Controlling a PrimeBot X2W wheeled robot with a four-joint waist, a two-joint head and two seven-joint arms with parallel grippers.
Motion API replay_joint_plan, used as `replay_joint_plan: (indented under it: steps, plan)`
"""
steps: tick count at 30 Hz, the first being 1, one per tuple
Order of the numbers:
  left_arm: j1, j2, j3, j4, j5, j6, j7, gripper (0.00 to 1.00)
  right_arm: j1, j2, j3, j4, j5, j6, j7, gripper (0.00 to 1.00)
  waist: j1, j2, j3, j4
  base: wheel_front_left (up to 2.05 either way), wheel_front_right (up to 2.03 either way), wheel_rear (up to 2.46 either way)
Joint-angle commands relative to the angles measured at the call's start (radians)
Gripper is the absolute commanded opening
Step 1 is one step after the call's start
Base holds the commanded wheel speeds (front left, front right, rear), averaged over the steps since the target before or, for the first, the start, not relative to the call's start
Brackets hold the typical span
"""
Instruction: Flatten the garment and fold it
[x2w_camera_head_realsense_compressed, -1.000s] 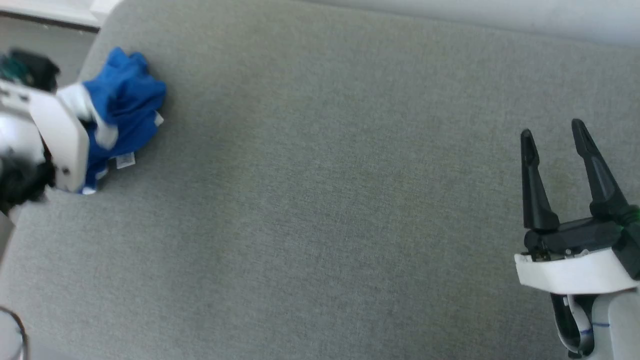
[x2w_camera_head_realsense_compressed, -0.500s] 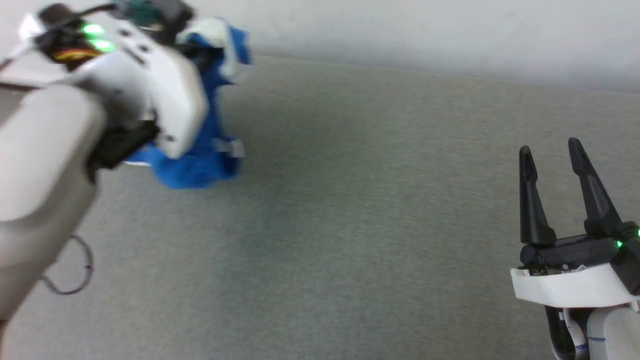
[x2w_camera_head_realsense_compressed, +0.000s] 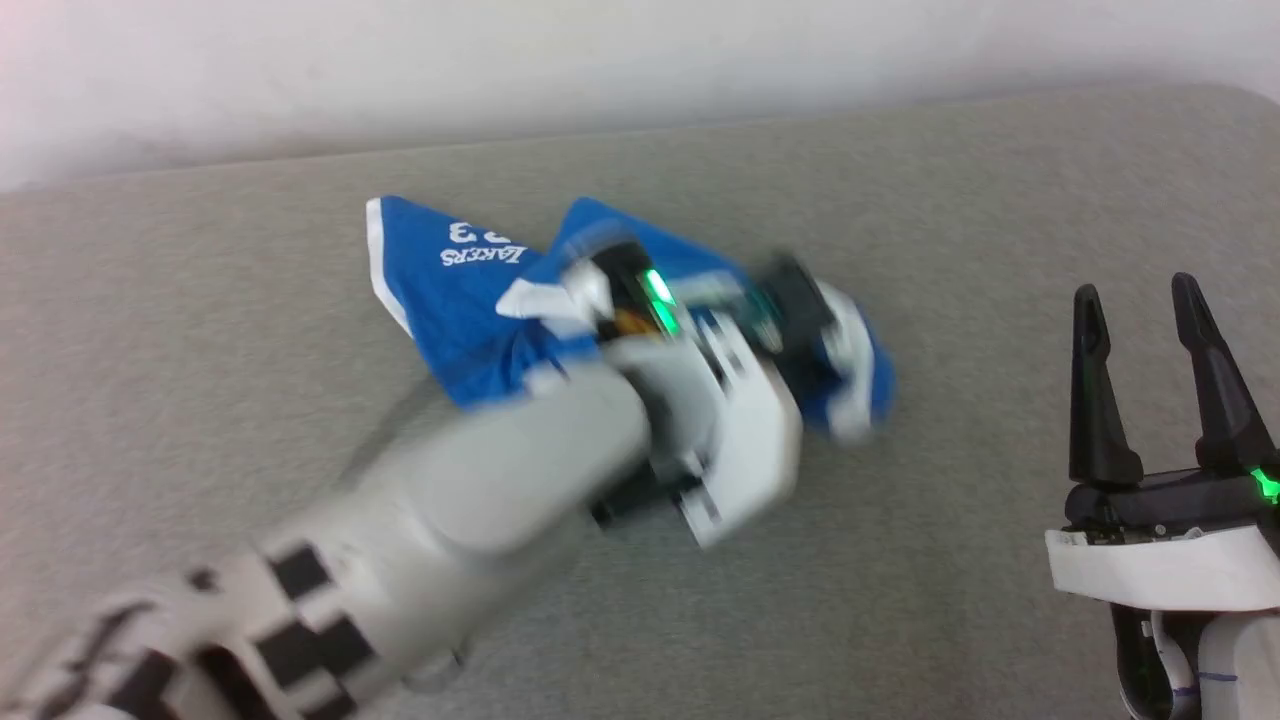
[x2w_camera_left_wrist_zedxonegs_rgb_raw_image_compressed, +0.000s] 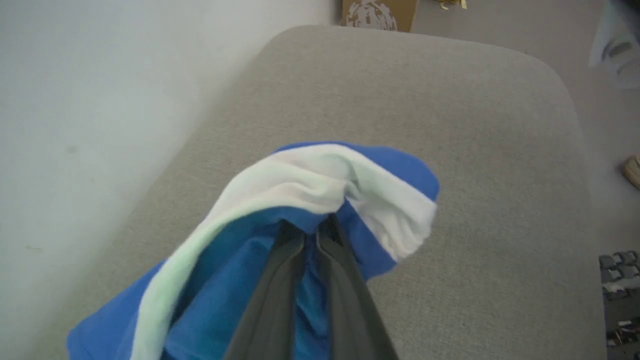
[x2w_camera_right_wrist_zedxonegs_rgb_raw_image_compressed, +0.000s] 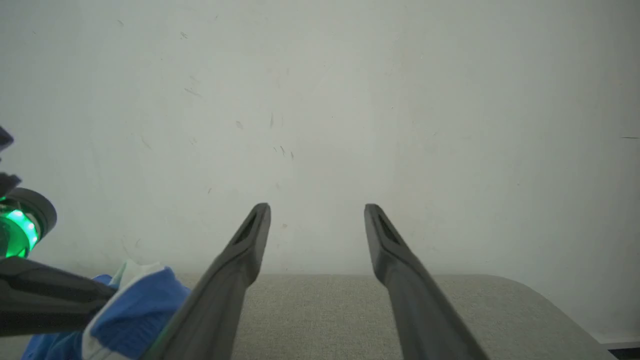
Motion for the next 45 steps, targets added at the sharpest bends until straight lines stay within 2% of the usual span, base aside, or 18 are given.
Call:
replay_joint_plan:
  steps: [1,4,7,10,12,13,14,18,21,23,25,27,32,37,39,42,45]
  plan:
    - [0.047,-0.039,-0.059,0.043,-0.009,-0.006,-0.006,0.00,-0.004,0.003,-0.002,-0.005,0.007,-0.002,-0.005,1.00,0.0000,-0.0001,0.051,-0.093,0.00,0.00,0.00]
    - [0.111,-0.088,-0.094,0.094,-0.009,-0.006,0.007,0.00,-0.012,0.003,0.003,-0.004,0.007,-0.002,-0.005,1.00,0.0000,-0.0001,0.061,-0.107,0.00,0.00,0.00]
    - [0.223,-0.119,-0.097,0.091,0.071,-0.006,0.105,0.00,-0.018,0.003,0.007,-0.003,0.006,-0.002,-0.005,1.00,0.0000,-0.0001,0.068,-0.115,0.00,0.00,0.00]
    - [0.307,-0.118,-0.098,0.068,0.121,-0.006,0.182,0.00,-0.020,0.003,0.010,0.001,0.001,-0.002,-0.005,1.00,0.0000,-0.0001,0.063,-0.111,0.00,0.00,0.00]
    - [0.323,-0.115,-0.098,0.064,0.126,-0.006,0.186,0.00,-0.019,0.003,0.010,0.003,-0.002,-0.002,-0.005,1.00,0.0000,-0.0001,0.057,-0.106,0.00,0.00,0.00]
    - [0.330,-0.113,-0.098,0.063,0.129,-0.006,0.172,0.36,-0.018,0.003,0.010,0.005,-0.005,-0.002,-0.005,1.00,0.0000,-0.0001,0.050,-0.100,0.00,0.00,0.00]
    - [0.327,-0.110,-0.098,0.070,0.132,-0.006,0.136,1.00,-0.015,0.003,0.011,0.006,-0.009,-0.002,-0.005,1.00,0.0000,-0.0001,0.040,-0.094,0.00,0.00,0.00]
    - [0.277,-0.116,-0.093,0.131,0.131,-0.007,-0.080,1.00,0.007,0.003,0.008,0.008,-0.023,-0.002,-0.005,1.00,0.0000,-0.0001,-0.013,-0.064,0.00,0.00,0.00]
    - [0.251,-0.124,-0.045,0.162,0.147,0.008,-0.239,1.00,0.032,0.003,0.004,0.010,-0.032,-0.002,-0.005,1.00,0.0000,-0.0001,-0.062,-0.041,0.00,0.00,0.00]
    - [0.238,-0.121,-0.003,0.160,0.164,0.048,-0.337,1.00,0.049,0.003,-0.002,0.008,-0.035,-0.002,-0.005,1.00,0.0000,-0.0001,-0.089,-0.024,0.00,0.00,0.00]
    - [0.231,-0.110,0.040,0.154,0.185,0.107,-0.426,1.00,0.065,0.003,-0.006,0.007,-0.038,-0.002,-0.005,1.00,0.0000,-0.0001,-0.113,-0.007,0.00,0.00,0.00]
    - [0.233,-0.092,0.075,0.141,0.202,0.161,-0.476,1.00,0.080,0.003,-0.005,0.006,-0.040,-0.002,-0.005,1.00,0.0000,-0.0001,-0.132,0.010,0.00,0.00,0.00]
    - [0.280,-0.029,0.207,0.057,0.240,0.327,-0.524,1.00,0.105,0.003,-0.004,0.002,-0.040,-0.002,-0.005,1.00,0.0000,-0.0001,-0.157,0.045,0.00,0.00,0.00]
    - [0.423,0.039,0.426,-0.131,0.333,0.505,-0.526,1.00,0.114,0.003,-0.009,-0.001,-0.038,-0.002,-0.005,1.00,0.0000,-0.0001,-0.162,0.069,0.00,0.00,0.00]
    - [0.501,0.056,0.507,-0.183,0.360,0.550,-0.526,1.00,0.118,0.003,-0.014,-0.003,-0.036,-0.002,-0.005,1.00,0.0000,-0.0001,-0.163,0.077,0.00,0.00,0.00]
    - [0.617,0.062,0.629,-0.241,0.386,0.589,-0.526,1.00,0.121,0.003,-0.018,-0.003,-0.032,-0.002,-0.005,1.00,0.0000,-0.0001,-0.161,0.085,0.00,0.00,0.00]
    - [0.726,0.054,0.736,-0.287,0.429,0.608,-0.526,1.00,0.124,0.003,-0.022,0.002,-0.026,-0.002,-0.005,1.00,0.0000,-0.0001,-0.162,0.092,0.00,0.00,0.00]
